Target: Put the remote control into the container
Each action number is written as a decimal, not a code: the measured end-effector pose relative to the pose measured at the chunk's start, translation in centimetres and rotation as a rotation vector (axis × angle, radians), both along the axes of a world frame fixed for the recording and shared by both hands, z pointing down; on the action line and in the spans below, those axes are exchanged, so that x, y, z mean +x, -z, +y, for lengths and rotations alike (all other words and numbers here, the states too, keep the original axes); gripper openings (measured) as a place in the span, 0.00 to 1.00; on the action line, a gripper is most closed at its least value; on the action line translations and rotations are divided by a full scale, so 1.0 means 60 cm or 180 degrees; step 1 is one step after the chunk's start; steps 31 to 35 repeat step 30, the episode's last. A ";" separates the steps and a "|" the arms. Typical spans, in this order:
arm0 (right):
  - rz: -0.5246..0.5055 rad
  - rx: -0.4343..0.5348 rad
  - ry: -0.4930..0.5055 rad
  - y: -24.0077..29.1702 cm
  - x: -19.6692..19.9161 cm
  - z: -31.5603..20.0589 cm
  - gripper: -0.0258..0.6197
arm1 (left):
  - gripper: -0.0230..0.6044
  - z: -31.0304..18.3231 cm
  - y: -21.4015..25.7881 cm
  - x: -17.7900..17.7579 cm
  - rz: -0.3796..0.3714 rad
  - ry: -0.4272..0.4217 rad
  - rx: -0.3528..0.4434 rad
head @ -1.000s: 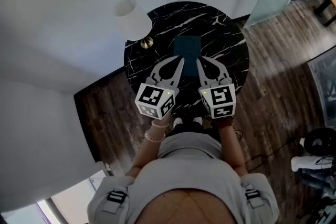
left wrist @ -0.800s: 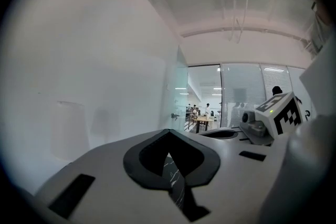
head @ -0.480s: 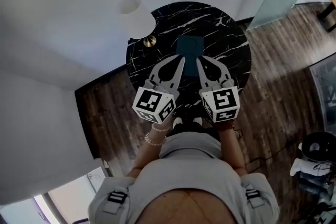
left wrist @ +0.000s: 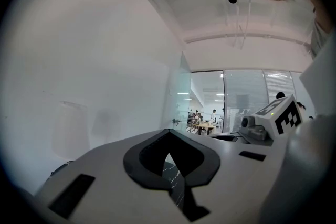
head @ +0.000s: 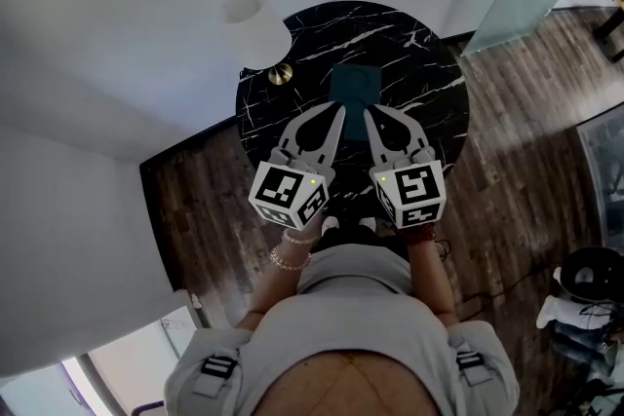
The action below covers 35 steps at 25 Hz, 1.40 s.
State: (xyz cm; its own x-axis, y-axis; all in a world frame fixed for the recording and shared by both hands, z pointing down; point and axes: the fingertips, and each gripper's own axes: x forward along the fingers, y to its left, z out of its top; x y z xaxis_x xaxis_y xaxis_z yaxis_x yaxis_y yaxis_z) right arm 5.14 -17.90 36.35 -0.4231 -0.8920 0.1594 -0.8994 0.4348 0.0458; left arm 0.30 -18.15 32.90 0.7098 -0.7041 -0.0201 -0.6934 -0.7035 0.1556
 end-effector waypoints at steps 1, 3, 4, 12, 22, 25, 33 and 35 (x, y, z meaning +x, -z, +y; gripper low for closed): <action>0.0000 -0.0007 0.0009 0.000 0.000 -0.001 0.06 | 0.04 -0.001 0.000 0.001 -0.0005 -0.0004 0.0001; -0.0005 -0.0025 0.0021 -0.002 0.000 -0.004 0.06 | 0.04 -0.003 0.000 0.003 -0.0001 -0.0015 0.0000; 0.0000 -0.0036 0.0023 -0.003 0.000 -0.006 0.06 | 0.04 -0.004 0.000 0.004 0.0009 -0.0021 -0.0007; 0.0017 -0.0043 0.0012 -0.003 0.001 -0.006 0.06 | 0.04 -0.006 -0.004 0.007 0.0041 -0.0033 -0.0037; 0.0016 -0.0056 0.0014 -0.003 0.000 -0.006 0.06 | 0.04 -0.007 -0.008 0.008 0.0026 -0.0055 -0.0062; 0.0027 -0.0057 0.0028 -0.004 -0.003 -0.007 0.06 | 0.04 -0.007 -0.009 0.009 0.0023 -0.0072 -0.0060; 0.0040 -0.0056 0.0043 -0.003 -0.012 -0.008 0.06 | 0.04 -0.007 -0.010 0.006 0.0015 -0.0096 -0.0059; 0.0040 -0.0056 0.0043 -0.003 -0.012 -0.008 0.06 | 0.04 -0.007 -0.010 0.006 0.0015 -0.0096 -0.0059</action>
